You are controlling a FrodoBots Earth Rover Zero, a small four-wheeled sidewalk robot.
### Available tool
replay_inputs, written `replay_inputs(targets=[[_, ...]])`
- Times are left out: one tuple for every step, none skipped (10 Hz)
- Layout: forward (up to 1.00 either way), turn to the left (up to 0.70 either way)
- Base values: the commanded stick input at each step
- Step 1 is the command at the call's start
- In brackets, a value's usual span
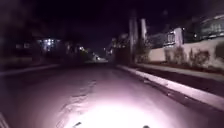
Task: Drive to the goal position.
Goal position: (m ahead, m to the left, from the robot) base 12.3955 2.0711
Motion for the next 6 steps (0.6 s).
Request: replay_inputs(targets=[[0.70, 0.00], [0.70, 0.00], [0.70, 0.00], [0.70, 0.00], [0.70, 0.00], [0.70, 0.00]])
